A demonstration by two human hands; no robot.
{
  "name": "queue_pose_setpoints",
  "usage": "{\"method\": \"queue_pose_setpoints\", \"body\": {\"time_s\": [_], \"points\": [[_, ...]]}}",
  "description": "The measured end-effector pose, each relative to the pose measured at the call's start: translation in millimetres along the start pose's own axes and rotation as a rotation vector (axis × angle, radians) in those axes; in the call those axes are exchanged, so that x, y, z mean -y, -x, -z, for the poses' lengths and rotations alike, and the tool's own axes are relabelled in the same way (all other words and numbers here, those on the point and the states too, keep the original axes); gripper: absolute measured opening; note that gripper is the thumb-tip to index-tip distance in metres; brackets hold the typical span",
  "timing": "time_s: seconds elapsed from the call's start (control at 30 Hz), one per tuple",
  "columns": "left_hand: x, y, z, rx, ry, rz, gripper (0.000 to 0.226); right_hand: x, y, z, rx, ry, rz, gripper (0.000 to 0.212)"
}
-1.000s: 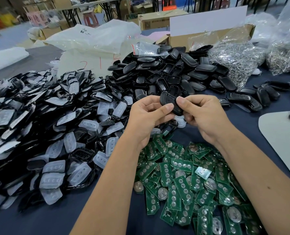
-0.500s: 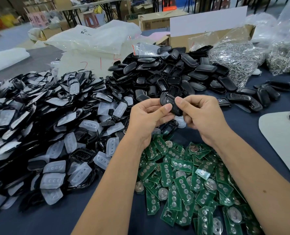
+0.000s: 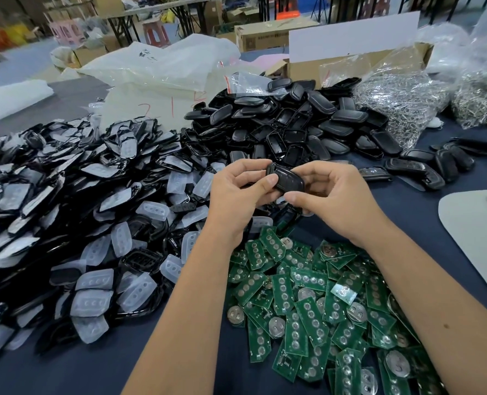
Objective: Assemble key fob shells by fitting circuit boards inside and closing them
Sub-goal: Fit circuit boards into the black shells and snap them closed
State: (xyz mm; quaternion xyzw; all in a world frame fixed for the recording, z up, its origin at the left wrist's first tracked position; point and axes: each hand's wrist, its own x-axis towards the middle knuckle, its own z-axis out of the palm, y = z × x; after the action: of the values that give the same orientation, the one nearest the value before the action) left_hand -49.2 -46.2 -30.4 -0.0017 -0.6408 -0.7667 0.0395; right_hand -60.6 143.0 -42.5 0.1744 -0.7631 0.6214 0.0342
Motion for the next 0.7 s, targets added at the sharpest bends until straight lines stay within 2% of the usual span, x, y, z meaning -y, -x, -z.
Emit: {"method": "queue_pose_setpoints", "body": {"time_s": [0.17, 0.3, 0.47, 0.6, 0.7], "points": [[2, 0, -2, -0.002, -0.066, -0.051, 0.026, 1, 0, 1, -0.075, 0.177, 0.043, 0.032], [3, 0, -3, 0.003, -0.110, -0.088, 0.025, 0, 0, 1, -0.076, 0.186, 0.046, 0.028], [-1, 1, 1, 0.016, -0.009, -0.026, 0.021, -2, 1, 2, -0.006, 0.056, 0.020, 0.032], [-5, 1, 3, 0.066, 0.069, 0.020, 0.027, 0, -1, -2, 0.049, -0.104, -0.010, 0.026], [-8, 2, 5, 0.117, 0.141, 0.032, 0.040, 1, -2, -1, 0.083, -0.290, -0.082, 0.024]]}}
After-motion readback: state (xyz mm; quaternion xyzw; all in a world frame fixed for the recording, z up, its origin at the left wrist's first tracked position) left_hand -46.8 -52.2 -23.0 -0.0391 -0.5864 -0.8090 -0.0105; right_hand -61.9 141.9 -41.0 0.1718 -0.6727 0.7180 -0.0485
